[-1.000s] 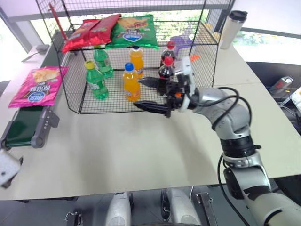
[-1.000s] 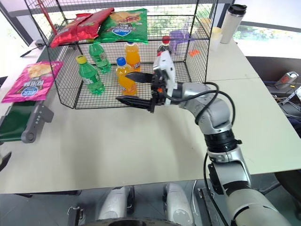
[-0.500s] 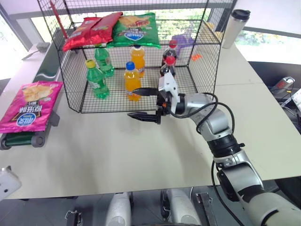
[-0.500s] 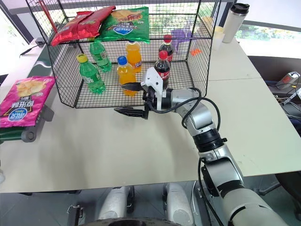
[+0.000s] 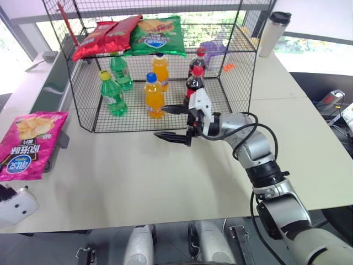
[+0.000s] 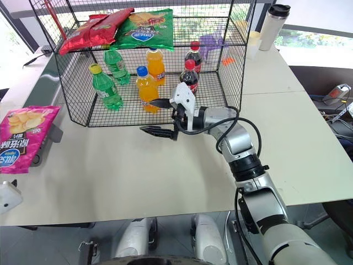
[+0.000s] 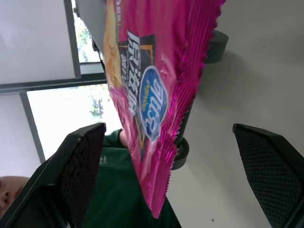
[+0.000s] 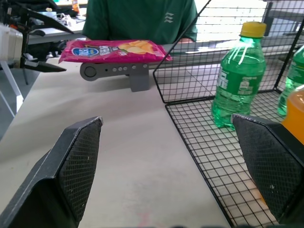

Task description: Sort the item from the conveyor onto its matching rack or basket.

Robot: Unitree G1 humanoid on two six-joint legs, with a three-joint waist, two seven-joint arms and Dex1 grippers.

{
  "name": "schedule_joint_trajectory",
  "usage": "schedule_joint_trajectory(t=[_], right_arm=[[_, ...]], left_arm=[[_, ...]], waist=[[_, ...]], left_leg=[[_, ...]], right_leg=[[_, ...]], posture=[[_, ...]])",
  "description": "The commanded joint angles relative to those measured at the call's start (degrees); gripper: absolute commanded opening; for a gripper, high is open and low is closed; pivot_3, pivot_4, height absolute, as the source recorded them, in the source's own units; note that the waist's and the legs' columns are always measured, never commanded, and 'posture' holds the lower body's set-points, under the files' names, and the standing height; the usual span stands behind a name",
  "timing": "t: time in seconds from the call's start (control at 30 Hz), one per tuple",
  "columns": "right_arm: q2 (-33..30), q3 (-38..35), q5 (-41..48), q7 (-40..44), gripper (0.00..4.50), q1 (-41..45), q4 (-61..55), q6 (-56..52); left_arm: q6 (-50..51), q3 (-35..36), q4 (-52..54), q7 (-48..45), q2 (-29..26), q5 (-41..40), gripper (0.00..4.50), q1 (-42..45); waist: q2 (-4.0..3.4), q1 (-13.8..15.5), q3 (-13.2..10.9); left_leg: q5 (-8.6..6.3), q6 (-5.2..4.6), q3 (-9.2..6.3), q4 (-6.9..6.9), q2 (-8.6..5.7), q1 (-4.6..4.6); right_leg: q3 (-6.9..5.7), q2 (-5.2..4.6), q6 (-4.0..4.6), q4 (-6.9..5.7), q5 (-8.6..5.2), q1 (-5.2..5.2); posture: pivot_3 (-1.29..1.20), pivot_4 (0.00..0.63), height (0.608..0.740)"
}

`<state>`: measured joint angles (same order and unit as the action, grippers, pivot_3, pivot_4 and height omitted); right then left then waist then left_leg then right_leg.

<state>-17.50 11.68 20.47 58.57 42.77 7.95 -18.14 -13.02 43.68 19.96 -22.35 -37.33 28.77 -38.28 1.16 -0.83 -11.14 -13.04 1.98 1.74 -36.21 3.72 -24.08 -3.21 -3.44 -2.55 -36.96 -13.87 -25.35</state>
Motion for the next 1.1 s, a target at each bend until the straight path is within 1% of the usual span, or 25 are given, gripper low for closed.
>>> schedule_joint_trajectory(t=[0.03, 0.17, 0.23, 0.4, 0.6, 0.8, 1.03, 1.1], right_arm=[[-0.05, -1.61, 0.37, -0.52, 4.50, 0.28, -2.75, 0.89], [-0.22, -1.37, -0.27, -0.89, 4.50, -0.10, -2.98, 1.14], [-0.27, -1.43, -0.36, -1.16, 4.50, -0.35, -3.28, 1.03], [-0.17, -1.51, -0.56, -1.80, 4.50, -0.99, -3.86, 0.87], [0.02, -1.31, -0.85, -2.44, 4.50, -1.60, -4.17, 0.96], [-0.15, -0.99, -1.12, -2.77, 4.50, -2.38, -4.64, 0.73], [-0.18, -0.94, -1.44, -3.33, 4.50, -3.07, -5.17, 0.42], [-0.17, -0.98, -1.45, -3.62, 4.50, -3.28, -5.54, 0.25]], left_arm=[[-0.13, -0.86, -0.39, 2.27, -0.70, 1.86, 4.43, 1.32], [1.02, -1.39, -0.99, 6.18, -0.95, 4.77, 4.43, 5.11], [1.03, -1.36, -0.56, 7.13, -0.79, 5.87, 4.43, 5.54], [1.95, -0.70, -0.06, 9.54, -0.81, 7.95, 4.43, 6.32], [3.48, -1.48, -0.96, 11.56, -1.54, 10.17, 4.43, 8.31], [4.38, -4.05, -3.24, 12.64, -3.10, 11.80, 4.43, 11.20], [6.21, -9.37, -8.50, 10.76, -5.36, 9.98, 4.43, 16.01], [6.54, -10.22, -9.85, 11.70, -6.03, 10.43, 4.43, 17.26]], waist=[[0.00, 0.01, 0.00], [0.01, 0.06, 0.01], [0.01, 0.01, 0.01], [0.01, -0.06, 0.01], [0.02, 0.05, 0.01], [0.02, 0.02, 0.02], [0.01, 0.12, 0.04], [0.01, 0.11, 0.04]], left_leg=[[0.00, 0.00, 0.00, -0.01, 0.01, 0.01], [0.00, 0.00, -0.01, -0.02, 0.02, 0.05], [0.01, 0.00, 0.00, -0.03, 0.02, 0.05], [0.01, -0.01, 0.01, -0.01, 0.03, 0.07], [0.01, -0.01, 0.01, -0.03, 0.03, 0.09], [0.01, -0.01, 0.02, -0.03, 0.03, 0.12], [0.01, -0.01, 0.02, -0.03, 0.03, 0.15], [0.01, -0.01, 0.02, -0.02, 0.03, 0.21]], right_leg=[[0.00, 0.01, 0.00, -0.04, 0.00, 0.00], [0.00, 0.03, -0.01, -0.11, 0.01, 0.01], [0.00, 0.03, -0.15, -0.12, 0.09, 0.01], [0.01, 0.03, -0.18, -0.14, 0.10, 0.00], [0.01, 0.03, -0.17, -0.16, 0.10, 0.02], [0.01, 0.03, -0.18, -0.18, 0.11, 0.04], [0.02, 0.04, -0.19, -0.23, 0.12, 0.06], [0.02, 0.03, -0.19, -0.24, 0.12, 0.10]], posture=[[0.00, 0.150, 0.740], [0.00, 0.150, 0.740], [0.00, 0.150, 0.740], [0.00, 0.150, 0.740], [0.00, 0.150, 0.740], [0.00, 0.150, 0.740], [0.00, 0.150, 0.740], [0.00, 0.150, 0.740]])
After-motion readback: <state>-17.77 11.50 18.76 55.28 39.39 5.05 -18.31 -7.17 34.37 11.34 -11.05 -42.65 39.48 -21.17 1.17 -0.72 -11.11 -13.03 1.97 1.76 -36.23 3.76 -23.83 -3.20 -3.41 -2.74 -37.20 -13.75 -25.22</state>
